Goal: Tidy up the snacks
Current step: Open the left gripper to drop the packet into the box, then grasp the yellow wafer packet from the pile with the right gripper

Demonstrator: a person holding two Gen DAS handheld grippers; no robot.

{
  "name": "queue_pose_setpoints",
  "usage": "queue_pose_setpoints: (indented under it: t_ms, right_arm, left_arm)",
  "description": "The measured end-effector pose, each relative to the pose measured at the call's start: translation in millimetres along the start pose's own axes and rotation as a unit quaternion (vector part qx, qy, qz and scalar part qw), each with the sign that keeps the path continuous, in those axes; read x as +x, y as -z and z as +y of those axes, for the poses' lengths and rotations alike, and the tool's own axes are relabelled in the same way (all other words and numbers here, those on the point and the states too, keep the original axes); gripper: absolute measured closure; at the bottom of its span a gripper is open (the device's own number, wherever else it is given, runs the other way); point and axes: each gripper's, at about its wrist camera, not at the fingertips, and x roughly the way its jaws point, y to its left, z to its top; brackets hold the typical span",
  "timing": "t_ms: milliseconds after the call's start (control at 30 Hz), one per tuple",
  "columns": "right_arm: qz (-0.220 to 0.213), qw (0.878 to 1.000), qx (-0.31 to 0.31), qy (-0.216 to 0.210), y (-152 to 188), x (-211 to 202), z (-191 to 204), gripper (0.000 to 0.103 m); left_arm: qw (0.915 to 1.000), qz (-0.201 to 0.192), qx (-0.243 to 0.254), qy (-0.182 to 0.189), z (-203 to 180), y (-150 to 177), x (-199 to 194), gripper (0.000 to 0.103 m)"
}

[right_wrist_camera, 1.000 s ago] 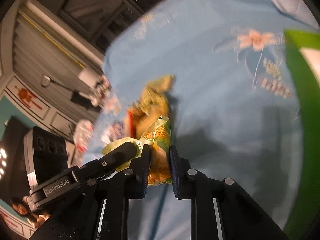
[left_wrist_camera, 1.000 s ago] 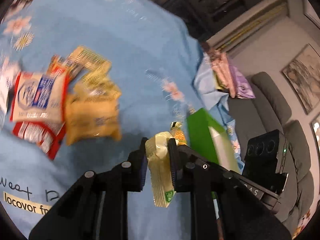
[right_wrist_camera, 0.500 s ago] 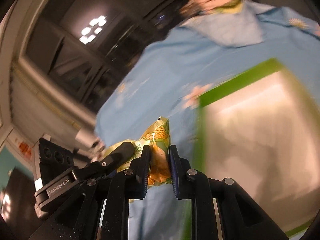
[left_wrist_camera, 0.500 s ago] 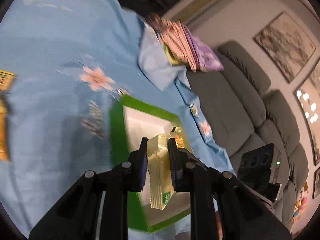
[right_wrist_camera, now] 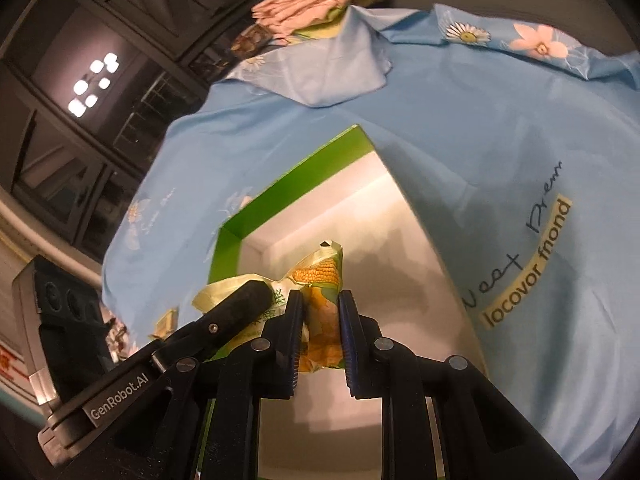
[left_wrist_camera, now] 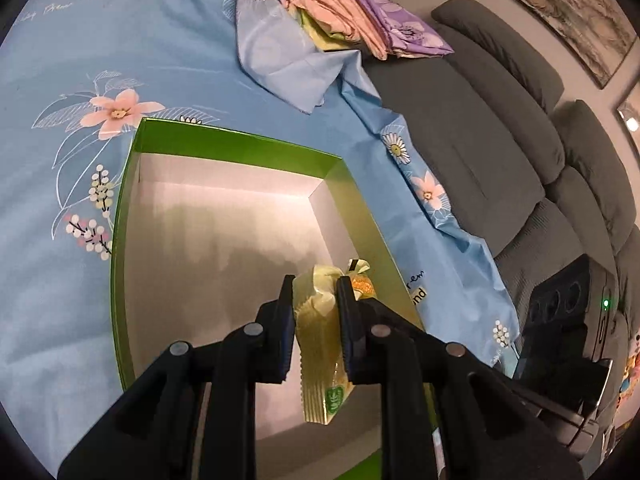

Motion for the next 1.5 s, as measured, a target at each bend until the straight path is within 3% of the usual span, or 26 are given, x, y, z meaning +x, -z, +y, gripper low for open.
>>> queue_pose_setpoints:
  t_ms: [100, 167, 200, 267, 333, 367, 433, 467, 500, 533, 700, 767, 967, 1067, 1167, 1233, 1367, 1500]
  right_arm:
    - [0.005, 1.000, 0.014, 0.011, -5.6, 12.3, -5.1, 0.082]
    - [0.008, 0.999, 0.023, 0.026, -11.3, 22.1, -11.1, 0.082]
    - [0.006, 0.999, 0.027, 0.024, -11.1, 20.6, -11.3, 0.082]
    - [0.001, 0.999, 0.033, 0.008, -13.8, 17.5, -12.9, 0.076]
    - [-0.004, 0.999, 0.035, -0.010, -12.8, 17.1, -13.7, 0.059]
    - [-0.005, 0.999, 0.033, -0.023, -12.2, 15.1, -11.4, 0.054]
    - [-0.008, 0.999, 0.029, -0.042, -8.9, 13.3, -4.7, 0.030]
    - [-0.010, 0.998, 0.027, -0.048, -7.2, 12.2, -0.2, 0.024]
    - [-0.012, 0.998, 0.024, -0.051, -4.0, 9.8, 6.6, 0.012]
    - [-0.012, 0.998, 0.020, -0.054, -0.8, 8.0, 14.0, 0.006]
    - [-0.004, 0.994, -0.039, -0.106, 17.0, 8.8, 65.4, 0.004]
    - [0.002, 0.990, -0.058, -0.128, 24.5, 12.7, 90.5, 0.002]
    - [0.078, 0.971, -0.115, -0.194, 62.3, 53.3, 167.4, 0.000]
    - [0.132, 0.962, -0.135, -0.195, 86.9, 88.4, 196.5, 0.000]
    - [0.175, 0.957, -0.143, -0.180, 104.0, 124.8, 214.1, 0.000]
    - [0.193, 0.954, -0.131, -0.188, 114.0, 147.7, 221.9, 0.000]
    - [0.238, 0.945, -0.104, -0.198, 130.3, 187.6, 233.5, 0.000]
    - [0.256, 0.945, -0.066, -0.192, 129.6, 210.3, 227.7, 0.001]
  left_arm:
    - [0.9996, 0.000, 0.007, -0.026, 0.5, 0.5, 7.8, 0.082]
    - [0.9988, 0.002, 0.008, -0.049, -0.7, -3.1, 5.6, 0.055]
    - [0.9980, -0.007, 0.002, -0.062, 0.5, -3.1, 1.7, 0.050]
    - [0.9974, -0.033, -0.007, -0.064, 4.8, -4.0, -9.4, 0.025]
    - [0.9956, -0.054, -0.016, -0.075, 7.7, -5.1, -20.9, 0.011]
    - [0.9946, -0.068, -0.016, -0.077, 8.7, -4.7, -28.6, 0.009]
    - [0.9928, -0.096, -0.005, -0.072, 8.7, -2.9, -48.3, 0.004]
    - [0.9916, -0.107, 0.004, -0.073, 9.7, -2.5, -59.6, 0.000]
    - [0.9892, -0.121, 0.015, -0.081, 10.2, -0.6, -73.8, 0.001]
    - [0.9865, -0.131, 0.028, -0.094, 10.1, 0.9, -87.3, 0.001]
    - [0.9619, -0.192, 0.073, -0.181, 36.9, 23.6, -158.9, 0.000]
    - [0.9558, -0.203, 0.070, -0.201, 53.7, 34.0, -181.6, 0.000]
    - [0.9496, -0.211, -0.022, -0.231, 129.6, 53.2, -232.9, 0.000]
    - [0.9453, -0.206, -0.097, -0.234, 182.0, 58.6, -247.1, 0.000]
    - [0.9398, -0.198, -0.131, -0.246, 212.7, 66.3, -245.3, 0.000]
    - [0.9460, -0.177, -0.149, -0.227, 231.5, 70.4, -236.6, 0.000]
    - [0.9618, -0.152, -0.192, -0.123, 255.7, 72.5, -217.7, 0.000]
    - [0.9599, -0.139, -0.228, -0.085, 271.0, 65.4, -201.0, 0.000]
